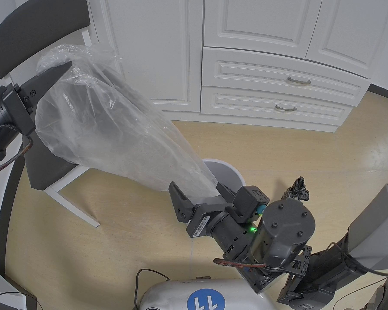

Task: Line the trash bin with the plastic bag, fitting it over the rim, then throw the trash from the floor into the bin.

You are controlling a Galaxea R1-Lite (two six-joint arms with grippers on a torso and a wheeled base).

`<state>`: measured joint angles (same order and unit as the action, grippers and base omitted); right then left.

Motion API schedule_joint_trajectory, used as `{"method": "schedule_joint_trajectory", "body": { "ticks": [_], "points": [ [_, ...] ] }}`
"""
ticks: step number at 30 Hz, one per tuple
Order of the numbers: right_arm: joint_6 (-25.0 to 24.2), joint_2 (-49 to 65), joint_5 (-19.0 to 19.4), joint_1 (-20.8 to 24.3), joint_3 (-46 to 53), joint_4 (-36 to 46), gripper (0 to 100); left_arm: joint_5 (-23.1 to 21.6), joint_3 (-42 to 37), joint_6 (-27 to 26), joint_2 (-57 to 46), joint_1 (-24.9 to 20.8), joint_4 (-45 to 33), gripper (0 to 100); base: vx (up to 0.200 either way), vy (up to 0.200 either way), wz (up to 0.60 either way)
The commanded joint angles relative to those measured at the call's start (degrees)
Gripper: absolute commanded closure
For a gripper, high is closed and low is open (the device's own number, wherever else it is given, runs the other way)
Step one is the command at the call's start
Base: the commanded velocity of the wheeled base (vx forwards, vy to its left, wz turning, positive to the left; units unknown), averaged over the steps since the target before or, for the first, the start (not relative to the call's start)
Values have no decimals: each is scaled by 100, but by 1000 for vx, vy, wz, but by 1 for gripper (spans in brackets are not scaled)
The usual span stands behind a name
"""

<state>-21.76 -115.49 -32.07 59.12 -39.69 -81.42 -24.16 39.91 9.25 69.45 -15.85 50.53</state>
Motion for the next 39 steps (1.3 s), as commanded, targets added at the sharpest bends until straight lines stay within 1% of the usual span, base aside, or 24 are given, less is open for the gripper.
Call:
{"method": "schedule_joint_trajectory", "body": {
  "ticks": [1, 7, 11, 12, 15, 23, 25, 26, 27, 29, 31, 32, 34, 36, 39],
  "points": [
    [23, -105, 8, -94, -39, -23, 0, -10, -45, -2, -2, -6, 1, 100, 0, 0, 0],
    [102, 18, -1, -287, -56, 30, 0, -27, -142, -20, -10, -6, 71, 100, 0, 0, 0],
    [155, 71, 8, -454, -74, 47, 0, -36, -229, -134, -2, -6, 203, 100, 0, 0, 0],
    [163, 80, 8, -613, -135, 100, 0, -45, -309, -222, -2, -6, 300, 100, 0, 0, 0],
    [163, 71, 17, -744, -179, 153, 0, -45, -335, -249, -2, -6, 335, 100, 0, 0, 0],
    [163, 97, 17, -841, -188, 293, 0, -45, -335, -249, -2, -6, 343, 100, 0, 0, 0],
    [163, 27, 52, -876, -188, 346, 0, -45, -335, -249, -2, -6, 352, 100, 0, 0, 0],
    [111, -114, 140, -955, -206, 425, 0, -45, -335, -249, -2, -6, 352, 100, 0, 0, 0],
    [111, -114, 140, -955, -206, 425, 0, -45, -335, -249, -2, -6, 352, 100, 0, 0, 0],
    [-92, -439, 201, -973, -302, 417, 0, -62, -326, -249, 7, -24, 361, 100, 0, 0, 0],
    [-92, -439, 201, -973, -302, 417, 0, -62, -326, -249, 7, -24, 361, 100, 0, 0, 0],
    [-426, -694, 377, -964, -390, 417, 0, -71, -326, -231, 25, -138, 361, 100, 0, 0, 0],
    [-505, -703, 492, -947, -373, 434, 0, -71, -326, -222, 42, -164, 370, 100, 0, 0, 0],
    [-522, -711, 500, -903, -346, 434, 0, -71, -309, -222, 60, -164, 370, 100, 0, 0, 0],
    [-566, -703, 544, -586, -144, 434, 0, -71, -282, -213, 121, -164, 361, 100, 0, 0, 0]
  ]
}}
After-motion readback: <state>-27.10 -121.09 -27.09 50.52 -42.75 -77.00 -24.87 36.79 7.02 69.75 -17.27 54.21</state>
